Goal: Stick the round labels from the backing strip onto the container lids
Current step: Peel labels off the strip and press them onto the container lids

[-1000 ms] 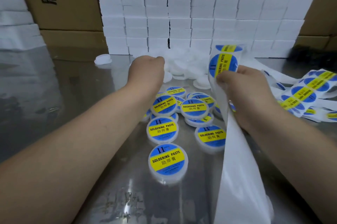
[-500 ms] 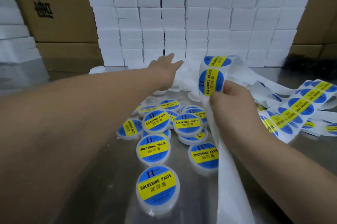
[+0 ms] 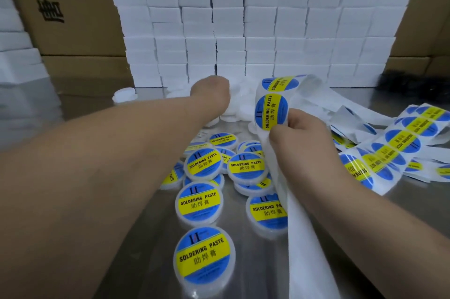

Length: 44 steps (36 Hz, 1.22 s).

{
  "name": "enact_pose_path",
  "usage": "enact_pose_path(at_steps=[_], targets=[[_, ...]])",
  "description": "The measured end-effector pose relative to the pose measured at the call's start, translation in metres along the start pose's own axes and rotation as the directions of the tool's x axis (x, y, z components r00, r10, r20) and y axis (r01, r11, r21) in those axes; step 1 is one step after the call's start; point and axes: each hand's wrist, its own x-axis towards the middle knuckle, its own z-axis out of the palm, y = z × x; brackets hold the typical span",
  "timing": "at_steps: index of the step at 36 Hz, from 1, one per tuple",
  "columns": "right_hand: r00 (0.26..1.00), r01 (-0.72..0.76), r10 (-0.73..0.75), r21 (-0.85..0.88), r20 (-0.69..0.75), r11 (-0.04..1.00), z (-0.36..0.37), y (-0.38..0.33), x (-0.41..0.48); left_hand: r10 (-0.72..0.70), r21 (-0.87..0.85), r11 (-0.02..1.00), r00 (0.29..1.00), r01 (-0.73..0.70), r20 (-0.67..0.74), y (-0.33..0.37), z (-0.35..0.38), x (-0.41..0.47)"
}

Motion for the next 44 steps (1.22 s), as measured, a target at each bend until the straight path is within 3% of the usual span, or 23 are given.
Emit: enact_pose_path(at_steps=[3, 5, 8, 11, 12, 18, 22, 26, 31, 34, 39, 44], targets=[[1.000, -0.002, 0.002, -0.006, 0.001, 1.000, 0.003, 0.000, 0.001, -0.156, -0.323, 0.939, 0.984, 0.121, -0.086, -0.002, -0.011, -0.006], [1.000, -0.008, 0.009, -0.013, 0.013, 1.000, 0.003, 0.000, 0.001, -0.282, -0.551, 0.813, 0.955, 0.189, -0.088, 0.002, -0.020, -0.015], [1.000, -0.023, 0.023, -0.016, 0.013, 1.000, 0.002, 0.000, 0.000, -0.453, -0.837, 0.506, 0.890, 0.211, -0.049, 0.007, -0.037, -0.033], [0.999, -0.035, 0.035, -0.012, 0.014, 0.999, 0.003, -0.001, 0.001, -0.510, -0.979, 0.144, 0.859, 0.145, 0.052, 0.011, -0.052, -0.055], [0.999, -0.045, 0.045, -0.010, 0.017, 0.999, 0.003, -0.002, 0.002, -0.499, -0.986, 0.115, 0.865, 0.119, 0.046, 0.013, -0.056, -0.066], [1.000, -0.004, 0.003, 0.032, 0.027, 0.999, 0.001, 0.001, 0.002, -0.198, -0.904, 0.427, 0.975, -0.001, -0.095, 0.024, -0.073, -0.132], [0.996, 0.086, -0.089, 0.074, 0.032, 0.994, 0.002, 0.000, 0.001, -0.121, -0.852, 0.523, 0.987, -0.028, -0.107, 0.025, -0.073, -0.150], [0.990, 0.108, -0.120, 0.148, 0.072, 0.983, 0.004, -0.003, -0.001, -0.031, -0.723, 0.676, 0.974, -0.145, -0.224, 0.026, -0.069, -0.157], [0.967, 0.122, -0.177, 0.274, 0.185, 0.954, 0.004, -0.009, -0.006, 0.006, -0.621, 0.760, 0.956, -0.194, -0.292, 0.017, -0.070, -0.158], [0.941, 0.160, -0.230, 0.275, 0.247, 0.948, 0.006, -0.009, -0.007, -0.010, -0.623, 0.760, 0.955, -0.187, -0.298, 0.015, -0.071, -0.160], [0.954, 0.249, -0.261, 0.094, 0.145, 0.964, 0.004, 0.000, -0.004, -0.007, -0.627, 0.757, 0.958, -0.182, -0.287, 0.013, -0.070, -0.161], [0.965, 0.218, -0.224, 0.062, 0.134, 0.974, 0.000, 0.001, -0.001, 0.047, -0.585, 0.779, 0.951, -0.226, -0.305, 0.015, -0.067, -0.164]])
